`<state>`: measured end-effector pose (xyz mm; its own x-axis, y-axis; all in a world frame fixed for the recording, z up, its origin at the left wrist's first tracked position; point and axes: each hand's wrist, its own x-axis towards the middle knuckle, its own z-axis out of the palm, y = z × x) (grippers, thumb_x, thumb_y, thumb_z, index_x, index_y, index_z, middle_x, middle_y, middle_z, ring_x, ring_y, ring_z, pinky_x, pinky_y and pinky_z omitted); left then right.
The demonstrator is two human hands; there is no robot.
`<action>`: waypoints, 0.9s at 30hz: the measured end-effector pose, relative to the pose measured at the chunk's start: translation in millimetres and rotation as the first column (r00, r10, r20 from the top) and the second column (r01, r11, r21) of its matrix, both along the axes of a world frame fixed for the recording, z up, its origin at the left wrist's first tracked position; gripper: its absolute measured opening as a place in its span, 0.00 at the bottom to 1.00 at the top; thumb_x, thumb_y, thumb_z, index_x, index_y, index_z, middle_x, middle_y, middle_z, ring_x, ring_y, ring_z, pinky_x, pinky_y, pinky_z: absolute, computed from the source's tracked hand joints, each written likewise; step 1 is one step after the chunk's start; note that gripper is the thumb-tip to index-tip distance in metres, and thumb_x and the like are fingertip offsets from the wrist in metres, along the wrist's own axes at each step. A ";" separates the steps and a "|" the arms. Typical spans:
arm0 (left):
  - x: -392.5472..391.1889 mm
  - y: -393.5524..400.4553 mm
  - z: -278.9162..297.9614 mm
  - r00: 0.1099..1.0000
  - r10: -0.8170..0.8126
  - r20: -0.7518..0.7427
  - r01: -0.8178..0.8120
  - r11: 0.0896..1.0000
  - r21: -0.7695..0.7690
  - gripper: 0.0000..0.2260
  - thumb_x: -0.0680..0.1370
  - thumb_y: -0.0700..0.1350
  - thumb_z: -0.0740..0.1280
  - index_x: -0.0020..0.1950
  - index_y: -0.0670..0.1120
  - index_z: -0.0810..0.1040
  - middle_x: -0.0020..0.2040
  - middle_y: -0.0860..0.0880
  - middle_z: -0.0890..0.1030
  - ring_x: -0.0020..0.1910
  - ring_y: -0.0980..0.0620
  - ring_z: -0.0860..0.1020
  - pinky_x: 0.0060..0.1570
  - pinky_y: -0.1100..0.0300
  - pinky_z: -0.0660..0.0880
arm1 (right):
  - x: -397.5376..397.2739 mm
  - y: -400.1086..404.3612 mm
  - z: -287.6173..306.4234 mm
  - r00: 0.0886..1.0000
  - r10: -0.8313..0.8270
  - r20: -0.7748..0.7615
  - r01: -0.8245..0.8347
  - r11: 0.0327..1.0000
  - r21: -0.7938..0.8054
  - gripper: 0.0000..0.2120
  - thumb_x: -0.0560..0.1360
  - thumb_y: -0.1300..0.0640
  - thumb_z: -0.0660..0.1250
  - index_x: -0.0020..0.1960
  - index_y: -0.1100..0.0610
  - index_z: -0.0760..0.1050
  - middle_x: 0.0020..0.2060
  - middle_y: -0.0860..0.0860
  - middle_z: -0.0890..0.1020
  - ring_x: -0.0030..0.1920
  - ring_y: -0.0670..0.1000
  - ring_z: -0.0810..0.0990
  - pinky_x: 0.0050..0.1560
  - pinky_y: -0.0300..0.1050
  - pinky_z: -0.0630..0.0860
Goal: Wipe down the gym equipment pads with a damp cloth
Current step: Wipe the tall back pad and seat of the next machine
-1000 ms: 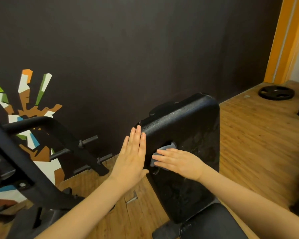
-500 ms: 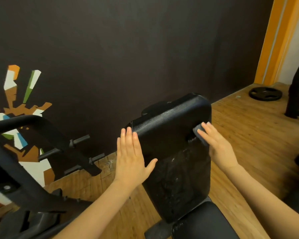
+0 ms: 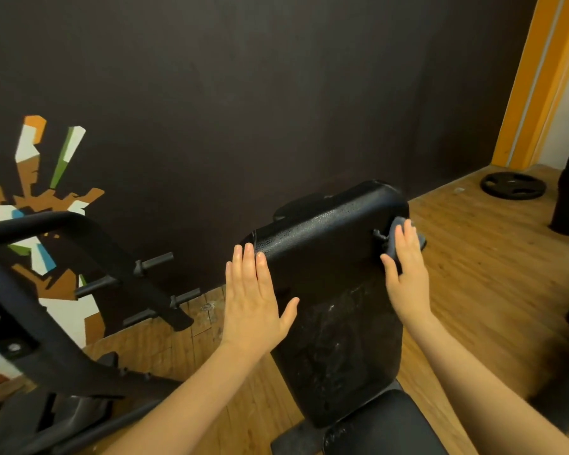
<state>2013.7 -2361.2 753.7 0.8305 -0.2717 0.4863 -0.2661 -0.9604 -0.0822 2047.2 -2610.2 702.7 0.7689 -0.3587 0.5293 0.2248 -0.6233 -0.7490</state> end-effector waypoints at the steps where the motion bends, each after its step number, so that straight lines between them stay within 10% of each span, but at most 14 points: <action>1: 0.4 -0.1 0.1 1.000 0.000 -0.002 0.000 1.000 0.005 0.39 0.73 0.62 0.60 0.71 0.34 0.56 0.71 0.35 0.57 0.71 0.35 0.57 0.66 0.36 0.61 | -2.7 3.6 -8.7 1.000 0.005 -0.014 -0.004 1.000 0.015 0.28 0.77 0.63 0.62 0.74 0.59 0.56 0.72 0.46 0.52 0.73 0.46 0.50 0.74 0.50 0.53; 17: -5.8 -0.4 7.0 0.995 0.034 -0.099 -0.018 0.988 0.154 0.47 0.70 0.68 0.58 0.73 0.34 0.52 0.73 0.36 0.56 0.73 0.35 0.55 0.68 0.38 0.59 | -10.3 24.6 -28.1 0.999 -0.009 -0.036 0.022 0.931 0.365 0.27 0.78 0.63 0.61 0.74 0.54 0.58 0.72 0.41 0.54 0.74 0.44 0.51 0.70 0.37 0.51; 22: -13.8 15.0 24.5 0.970 0.043 -0.238 0.041 0.940 0.339 0.50 0.74 0.71 0.53 0.64 0.41 0.19 0.63 0.39 0.16 0.65 0.39 0.21 0.71 0.46 0.33 | -12.4 55.1 -17.7 0.989 -0.122 -0.089 0.150 0.816 0.559 0.25 0.79 0.61 0.60 0.74 0.55 0.59 0.74 0.47 0.57 0.74 0.46 0.54 0.66 0.31 0.49; 27: -11.7 22.1 32.7 0.944 0.032 -0.328 0.114 0.902 0.416 0.53 0.74 0.67 0.62 0.64 0.42 0.20 0.60 0.40 0.16 0.58 0.42 0.16 0.66 0.47 0.28 | -36.8 102.6 -23.3 0.998 -0.027 -0.050 0.050 0.845 0.533 0.27 0.78 0.63 0.61 0.74 0.52 0.56 0.74 0.45 0.56 0.74 0.45 0.53 0.71 0.38 0.52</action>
